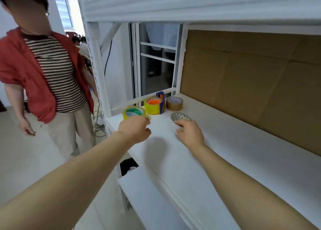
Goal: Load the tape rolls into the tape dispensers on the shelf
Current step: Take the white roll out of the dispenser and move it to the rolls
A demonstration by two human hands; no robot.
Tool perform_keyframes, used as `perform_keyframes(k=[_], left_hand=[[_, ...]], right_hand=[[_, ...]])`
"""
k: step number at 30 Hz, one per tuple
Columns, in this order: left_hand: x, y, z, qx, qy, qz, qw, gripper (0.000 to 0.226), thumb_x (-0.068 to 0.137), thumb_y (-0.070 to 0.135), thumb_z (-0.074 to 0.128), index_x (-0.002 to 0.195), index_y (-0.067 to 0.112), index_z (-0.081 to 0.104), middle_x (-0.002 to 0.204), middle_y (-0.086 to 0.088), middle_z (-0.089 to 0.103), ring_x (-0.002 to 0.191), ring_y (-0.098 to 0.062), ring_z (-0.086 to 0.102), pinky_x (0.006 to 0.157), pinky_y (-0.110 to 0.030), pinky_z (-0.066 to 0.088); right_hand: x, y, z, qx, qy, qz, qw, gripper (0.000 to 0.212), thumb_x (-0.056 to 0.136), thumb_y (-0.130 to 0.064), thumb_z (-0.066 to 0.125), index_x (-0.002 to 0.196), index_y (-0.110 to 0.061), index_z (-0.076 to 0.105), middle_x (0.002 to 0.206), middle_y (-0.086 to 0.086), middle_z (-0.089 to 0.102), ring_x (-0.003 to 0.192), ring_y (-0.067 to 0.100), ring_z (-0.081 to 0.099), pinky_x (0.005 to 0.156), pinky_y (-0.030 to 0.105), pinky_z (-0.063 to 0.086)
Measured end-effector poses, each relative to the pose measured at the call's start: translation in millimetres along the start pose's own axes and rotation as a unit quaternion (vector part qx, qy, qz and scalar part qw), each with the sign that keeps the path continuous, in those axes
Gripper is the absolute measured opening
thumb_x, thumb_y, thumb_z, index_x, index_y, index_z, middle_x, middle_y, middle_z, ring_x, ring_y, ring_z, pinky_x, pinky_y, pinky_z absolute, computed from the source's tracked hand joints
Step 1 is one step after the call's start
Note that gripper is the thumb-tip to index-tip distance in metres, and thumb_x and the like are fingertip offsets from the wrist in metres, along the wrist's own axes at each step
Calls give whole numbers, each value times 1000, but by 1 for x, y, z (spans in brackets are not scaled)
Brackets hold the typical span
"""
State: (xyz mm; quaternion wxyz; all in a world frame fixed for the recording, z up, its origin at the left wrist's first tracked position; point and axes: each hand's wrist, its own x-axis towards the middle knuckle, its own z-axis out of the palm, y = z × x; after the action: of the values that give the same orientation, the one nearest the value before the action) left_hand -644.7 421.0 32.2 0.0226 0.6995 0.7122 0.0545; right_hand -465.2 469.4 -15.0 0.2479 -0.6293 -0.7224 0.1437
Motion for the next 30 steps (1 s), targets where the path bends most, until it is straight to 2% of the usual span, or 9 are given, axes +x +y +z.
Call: perform_keyframes(k=[7, 10, 14, 17, 19, 21, 23, 30], left_hand=[[63, -36, 2, -3, 12, 28, 1000, 36, 87, 28, 49, 121, 20, 60, 123, -2, 62, 115, -26, 56, 86, -32, 48], [92, -50, 5, 7, 7, 65, 998, 34, 87, 28, 48, 116, 20, 62, 120, -2, 64, 110, -26, 58, 78, -31, 47], [132, -74, 6, 8, 5, 114, 993, 39, 89, 34, 50, 125, 23, 58, 125, -1, 62, 115, -26, 57, 87, -34, 50], [161, -97, 3, -15, -13, 166, 986, 40, 89, 29, 50, 128, 21, 57, 127, -2, 62, 116, -25, 57, 93, -35, 50], [178, -115, 1, -28, -21, 194, 980, 36, 88, 23, 49, 122, 20, 60, 122, -3, 64, 112, -26, 59, 91, -38, 52], [191, -132, -2, -45, -26, 216, 975, 27, 85, 19, 49, 107, 16, 65, 108, -6, 66, 101, -29, 62, 81, -40, 54], [199, -146, -4, -64, -33, 229, 971, 22, 84, 18, 50, 99, 16, 65, 100, -7, 65, 95, -30, 62, 73, -36, 51], [206, -170, -6, -107, -67, 287, 950, 10, 85, 13, 51, 84, 10, 61, 98, -14, 64, 93, -31, 62, 78, -38, 52]], right_hand=[[42, -13, 19, -26, 20, -11, 999, 46, 90, -5, 45, 133, -19, 53, 143, 7, 48, 133, 24, 39, 106, 23, 32], [58, -18, 31, -34, 28, 13, 999, 47, 91, -4, 42, 135, -19, 51, 144, 8, 46, 134, 24, 36, 107, 23, 30], [82, -28, 51, -49, 55, 85, 994, 46, 92, -8, 45, 136, -19, 49, 146, 9, 43, 136, 25, 35, 108, 24, 31], [95, -41, 68, -48, 70, 141, 986, 44, 92, -8, 46, 135, -16, 50, 142, 9, 48, 133, 25, 40, 108, 25, 32], [99, -52, 79, -55, 92, 175, 979, 44, 92, -7, 45, 134, -18, 52, 140, 9, 51, 130, 26, 44, 107, 29, 35], [101, -64, 87, -67, 114, 197, 971, 46, 92, -6, 43, 135, -21, 50, 142, 8, 47, 131, 27, 43, 107, 31, 36], [101, -77, 92, -81, 124, 223, 964, 47, 93, -5, 42, 136, -22, 48, 146, 7, 43, 134, 26, 40, 108, 31, 34], [105, -104, 112, -118, 73, 317, 938, 50, 91, -2, 44, 140, -14, 43, 143, 13, 46, 132, 30, 42, 110, 34, 35]])
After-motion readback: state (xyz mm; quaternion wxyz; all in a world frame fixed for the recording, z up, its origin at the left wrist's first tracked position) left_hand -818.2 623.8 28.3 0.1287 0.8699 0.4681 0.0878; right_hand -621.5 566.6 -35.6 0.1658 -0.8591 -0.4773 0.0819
